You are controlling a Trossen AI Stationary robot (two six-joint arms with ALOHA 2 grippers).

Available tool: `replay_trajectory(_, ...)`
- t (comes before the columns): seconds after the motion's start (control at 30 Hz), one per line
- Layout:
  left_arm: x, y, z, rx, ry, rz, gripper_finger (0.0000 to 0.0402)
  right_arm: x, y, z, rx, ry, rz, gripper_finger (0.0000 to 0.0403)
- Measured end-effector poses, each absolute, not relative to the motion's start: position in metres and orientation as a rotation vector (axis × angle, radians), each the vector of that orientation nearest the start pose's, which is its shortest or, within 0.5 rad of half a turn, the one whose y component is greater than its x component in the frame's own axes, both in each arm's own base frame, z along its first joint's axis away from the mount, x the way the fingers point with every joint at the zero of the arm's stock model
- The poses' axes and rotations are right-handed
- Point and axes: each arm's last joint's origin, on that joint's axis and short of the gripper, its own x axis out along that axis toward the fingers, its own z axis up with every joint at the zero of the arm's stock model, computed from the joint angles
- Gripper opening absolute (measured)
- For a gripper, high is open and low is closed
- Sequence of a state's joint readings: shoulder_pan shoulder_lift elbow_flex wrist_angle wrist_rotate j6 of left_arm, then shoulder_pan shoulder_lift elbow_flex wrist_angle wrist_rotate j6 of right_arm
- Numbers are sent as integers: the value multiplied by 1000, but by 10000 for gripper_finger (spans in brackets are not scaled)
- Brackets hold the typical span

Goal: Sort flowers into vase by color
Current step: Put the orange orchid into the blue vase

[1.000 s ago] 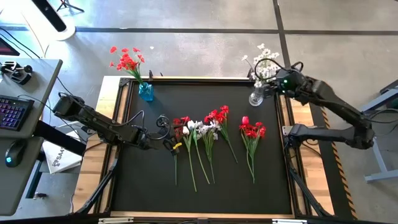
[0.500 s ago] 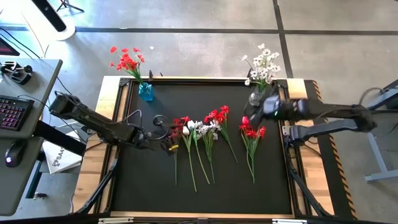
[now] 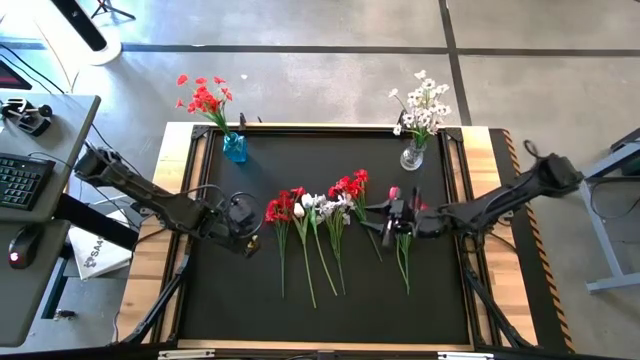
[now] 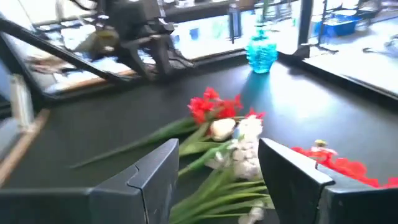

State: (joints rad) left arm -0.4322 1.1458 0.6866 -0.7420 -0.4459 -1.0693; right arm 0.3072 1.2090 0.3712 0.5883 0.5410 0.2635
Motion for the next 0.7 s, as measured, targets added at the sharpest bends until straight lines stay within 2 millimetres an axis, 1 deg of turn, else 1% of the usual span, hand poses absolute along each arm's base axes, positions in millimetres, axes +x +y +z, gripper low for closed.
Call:
replay_trajectory(0.07, 179, -75, 196, -510, 935, 592, 181, 224, 56, 180, 141, 223, -271, 216)
replay_trajectory(0.13, 184, -84, 191, -541, 919, 587, 181, 229, 57, 176, 131, 243, -274, 216)
replay_trajectory(0.27, 201, -101, 175, -620, 874, 583, 174, 238, 60, 171, 99, 273, -275, 216)
replay_trajectory(0.37, 219, -109, 170, -671, 876, 613, 164, 242, 61, 171, 74, 279, -272, 216)
replay_trajectory(0.47, 236, -111, 164, -664, 918, 655, 155, 243, 61, 171, 51, 281, -268, 216)
replay_trajectory(0.57, 255, -111, 163, -641, 926, 659, 150, 244, 62, 172, 34, 282, -266, 216)
replay_trajectory(0.7, 277, -104, 160, -601, 946, 667, 149, 243, 61, 171, 30, 289, -266, 216)
